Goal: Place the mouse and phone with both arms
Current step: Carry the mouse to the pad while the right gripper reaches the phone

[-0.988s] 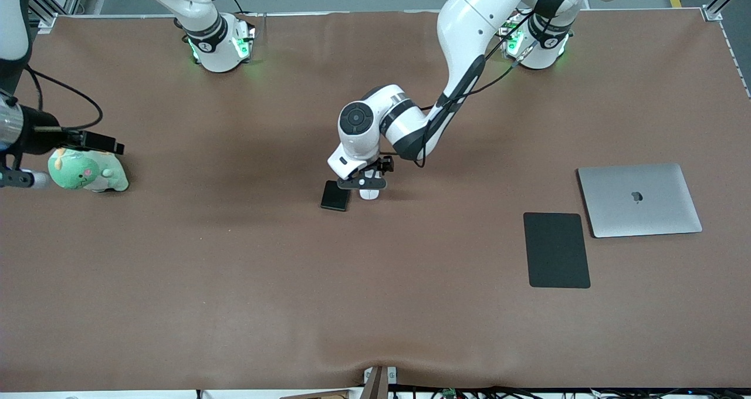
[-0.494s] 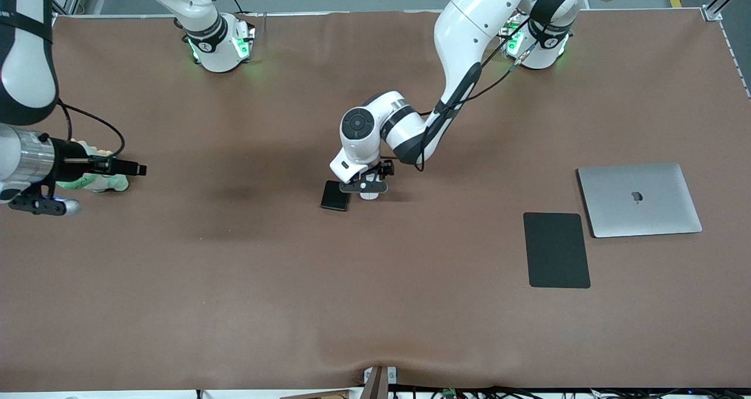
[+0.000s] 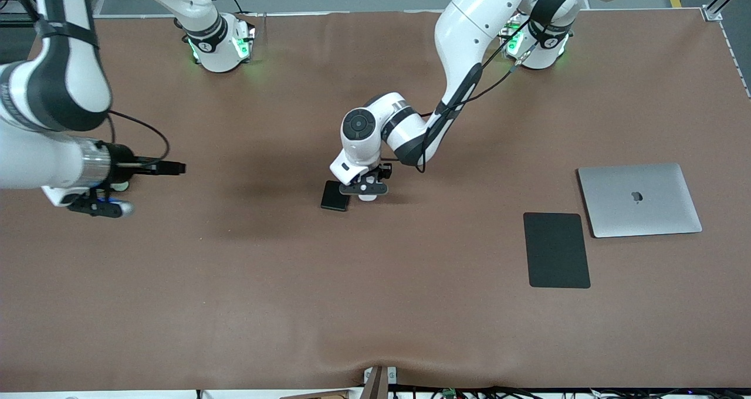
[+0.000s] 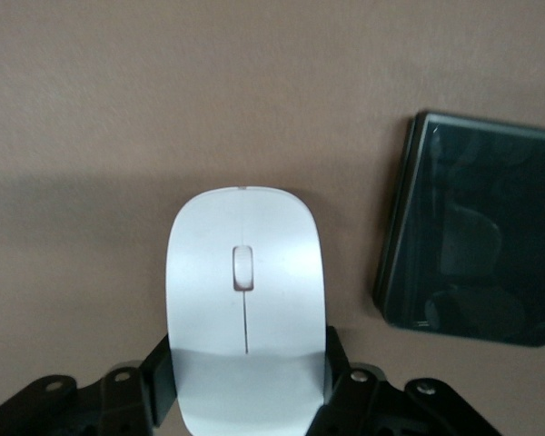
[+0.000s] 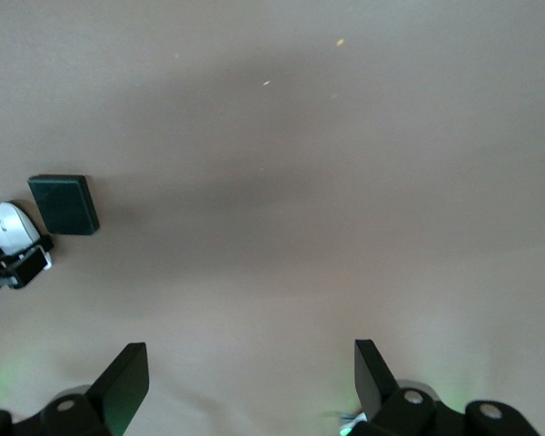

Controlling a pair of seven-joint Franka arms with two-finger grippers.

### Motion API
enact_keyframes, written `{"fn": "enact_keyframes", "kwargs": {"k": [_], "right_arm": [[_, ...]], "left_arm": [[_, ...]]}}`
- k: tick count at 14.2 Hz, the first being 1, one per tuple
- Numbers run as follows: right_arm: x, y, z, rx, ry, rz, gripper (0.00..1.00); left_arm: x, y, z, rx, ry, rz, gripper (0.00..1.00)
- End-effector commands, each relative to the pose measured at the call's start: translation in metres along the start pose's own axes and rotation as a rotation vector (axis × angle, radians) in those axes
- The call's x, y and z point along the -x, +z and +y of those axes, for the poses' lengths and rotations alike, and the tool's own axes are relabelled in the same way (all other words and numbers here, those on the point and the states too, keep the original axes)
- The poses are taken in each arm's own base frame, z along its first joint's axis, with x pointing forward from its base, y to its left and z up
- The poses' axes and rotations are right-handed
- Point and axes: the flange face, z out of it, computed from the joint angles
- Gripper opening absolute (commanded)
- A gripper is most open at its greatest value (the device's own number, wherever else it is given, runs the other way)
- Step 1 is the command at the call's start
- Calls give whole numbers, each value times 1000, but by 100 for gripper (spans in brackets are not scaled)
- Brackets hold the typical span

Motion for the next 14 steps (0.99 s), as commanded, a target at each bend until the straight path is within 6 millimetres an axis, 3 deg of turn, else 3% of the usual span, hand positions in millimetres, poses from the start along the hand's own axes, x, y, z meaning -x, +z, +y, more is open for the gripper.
{"fn": "enact_keyframes", "kwargs": {"k": [1, 3, 5, 7, 12, 14], "right_arm": [[13, 28, -27, -12, 37, 17, 100], [13, 50, -41, -10, 20, 30, 100], [22, 79, -81, -18, 27, 75, 100], [36, 105, -131, -47, 69, 130, 100], [36, 174, -195, -97, 51, 152, 100], [36, 204, -217, -80, 58, 190, 100]], "left_arm": [[-19, -41, -11, 8, -33, 47, 13], [-42, -77, -32, 11, -56, 60, 14], [-77, -108, -71, 14, -82, 73, 14], [-110, -126, -116, 4, -106, 71, 18], [-175, -126, -257, -48, -73, 0, 19], [-193, -115, -312, -53, -61, -24, 19]]}}
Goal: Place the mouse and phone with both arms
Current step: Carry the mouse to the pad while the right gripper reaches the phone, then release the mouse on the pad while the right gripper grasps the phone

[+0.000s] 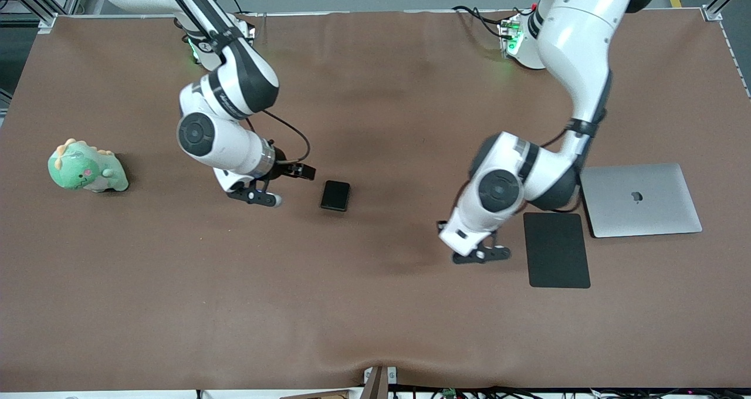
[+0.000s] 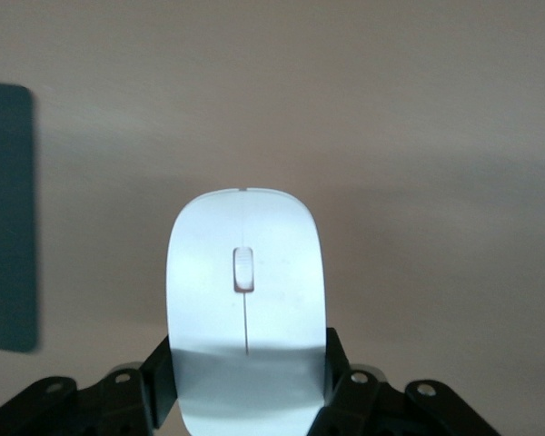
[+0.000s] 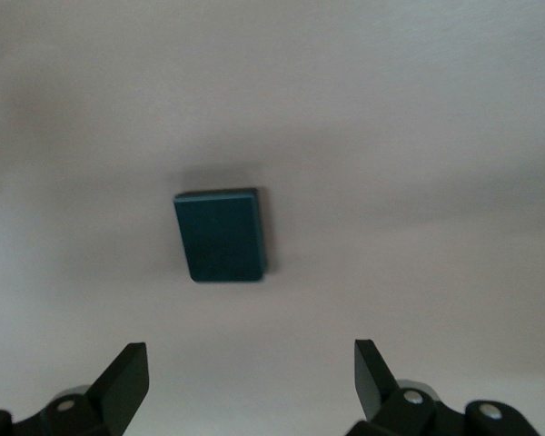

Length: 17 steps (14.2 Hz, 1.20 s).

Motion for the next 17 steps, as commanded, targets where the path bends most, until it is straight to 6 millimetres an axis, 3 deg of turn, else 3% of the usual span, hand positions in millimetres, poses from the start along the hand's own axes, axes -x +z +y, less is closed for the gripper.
{"fn": "enact_keyframes", "kwargs": {"k": [1, 5, 7, 9, 11, 15, 16, 17], "right_arm": [[3, 44, -20, 47, -41, 48, 100], [5, 93, -27, 63, -143, 68, 100], [7, 105, -32, 43, -151, 63, 100], [6, 119, -33, 32, -151, 53, 100], [3, 119, -36, 12, -149, 62, 100], [1, 132, -31, 15, -138, 41, 100], [1, 135, -32, 13, -140, 40, 100], [1, 136, -33, 2, -140, 48, 100]], "left_arm": [[-13, 13, -62, -29, 47, -38, 19], [-48, 26, -171, -11, 110, -47, 18], [-58, 42, -210, 2, 131, -27, 18], [-63, 62, -226, 9, 135, -14, 18], [-62, 77, -232, 12, 158, -23, 19], [-59, 103, -234, 10, 197, -57, 19], [-60, 103, -235, 2, 203, -54, 25], [-59, 105, -235, -4, 208, -57, 38]]}}
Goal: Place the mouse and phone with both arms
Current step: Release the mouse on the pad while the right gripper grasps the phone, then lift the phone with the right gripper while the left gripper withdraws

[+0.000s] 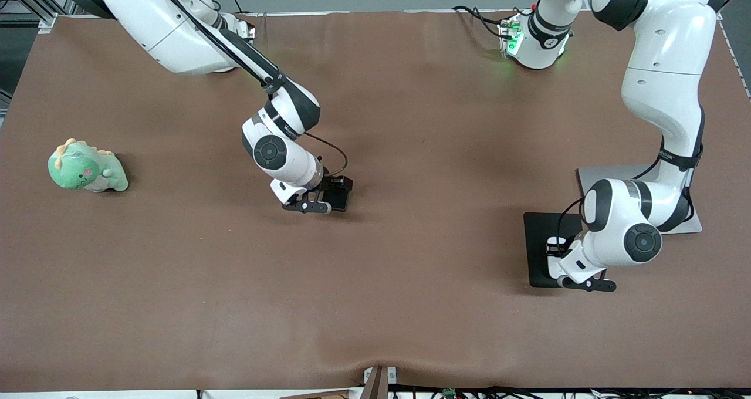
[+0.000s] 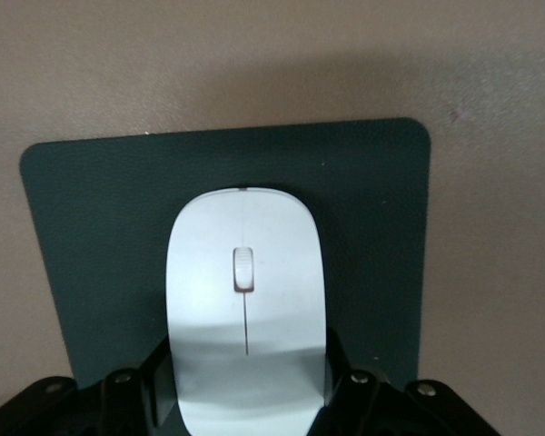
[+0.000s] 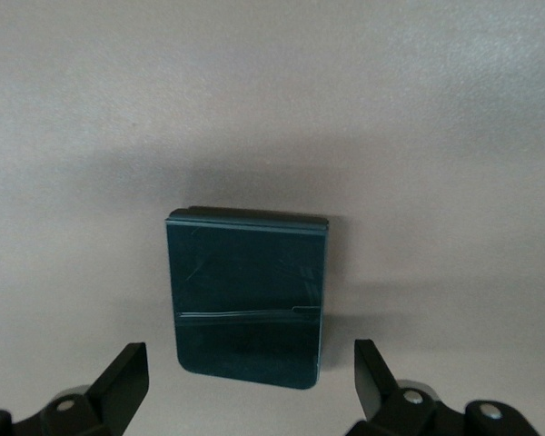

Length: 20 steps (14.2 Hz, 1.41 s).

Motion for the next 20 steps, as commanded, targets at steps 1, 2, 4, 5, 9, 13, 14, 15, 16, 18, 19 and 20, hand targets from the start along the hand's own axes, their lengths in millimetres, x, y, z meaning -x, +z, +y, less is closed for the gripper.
{"fn": "enact_keyframes", "kwargs": {"k": [1, 2, 4, 5, 9, 13, 14, 15, 16, 18, 19, 20], "right_arm": [[-5, 7, -5, -30, -2, 17, 100], [-4, 9, -7, -32, -5, 17, 100], [-2, 13, -9, -40, -7, 20, 100], [0, 15, -11, -39, -9, 17, 100], [7, 42, -7, 64, -159, 65, 100], [8, 39, -13, 72, -76, 80, 19], [8, 38, -16, 75, -1, 84, 13], [7, 35, -15, 92, 8, 79, 11], [10, 27, -23, 112, -4, 65, 10], [6, -1, -35, 191, 22, 6, 0], [5, -14, -35, 246, 45, -22, 0], [3, -28, -28, 315, 57, -52, 0]], "left_arm": [[0, 4, 1, -27, 32, 0, 76], [0, 4, 1, -33, 38, 0, 100], [0, -7, -1, -41, 42, 9, 100], [-1, -28, 1, -45, 47, 30, 100], [18, -141, 9, -67, 47, 45, 100], [61, -254, 24, -81, 51, 57, 100], [73, -275, 33, -83, 60, 57, 100], [87, -292, 40, -79, 62, 53, 100], [101, -307, 48, -70, 60, 54, 100], [126, -329, 57, -47, 54, 75, 100], [138, -338, 58, -44, 59, 87, 100], [150, -345, 59, -50, 68, 93, 100]]}}
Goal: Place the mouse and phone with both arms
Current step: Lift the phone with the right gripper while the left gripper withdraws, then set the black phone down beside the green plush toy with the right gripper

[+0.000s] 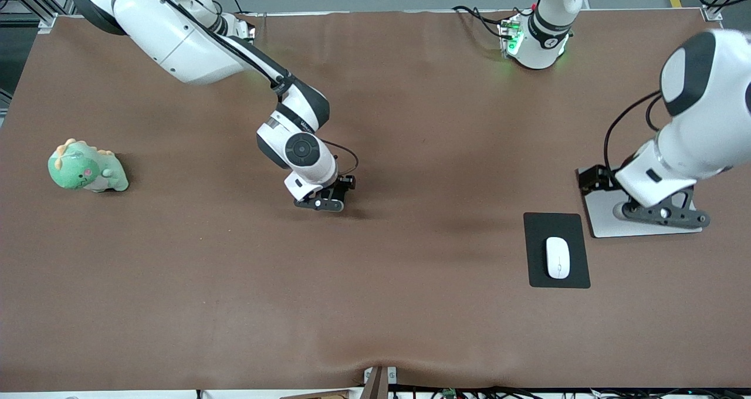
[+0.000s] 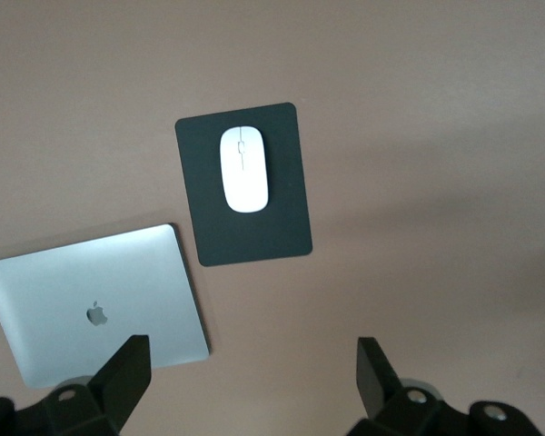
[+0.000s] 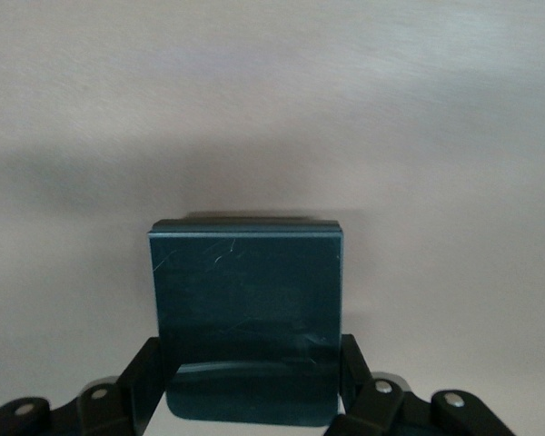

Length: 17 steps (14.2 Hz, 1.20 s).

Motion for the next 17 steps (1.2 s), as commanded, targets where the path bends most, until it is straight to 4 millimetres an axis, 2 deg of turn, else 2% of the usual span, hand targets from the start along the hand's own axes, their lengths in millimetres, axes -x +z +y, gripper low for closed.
{"fn": "enact_keyframes", "kwargs": {"k": [1, 3, 6, 8, 9, 11, 13, 15, 17], "right_arm": [[-9, -46, 28, 150, 42, -55, 0], [-11, -83, 57, 219, 24, -58, 0], [-25, -126, 113, 180, 76, -153, 0], [-32, -142, 165, 164, 26, -184, 0], [-34, -146, 200, 153, -9, -202, 0], [-35, -140, 273, 143, -70, -233, 0], [-37, -122, 336, 110, -134, -215, 0], [-34, -83, 395, 71, -189, -170, 0], [-28, -43, 436, 51, -188, -84, 0]], "left_arm": [[40, -20, 2, -1, 5, 14, 100], [49, -31, -6, -4, 32, -13, 100], [61, -56, -17, -7, 59, -10, 100], [65, -73, -21, 22, 52, -19, 100], [66, -80, -25, 30, 46, -20, 100], [69, -85, -19, 30, 55, -32, 100], [73, -92, -15, 32, 61, -53, 100], [74, -94, -20, 34, 54, -53, 100], [75, -99, -19, 35, 54, -49, 100]]}}
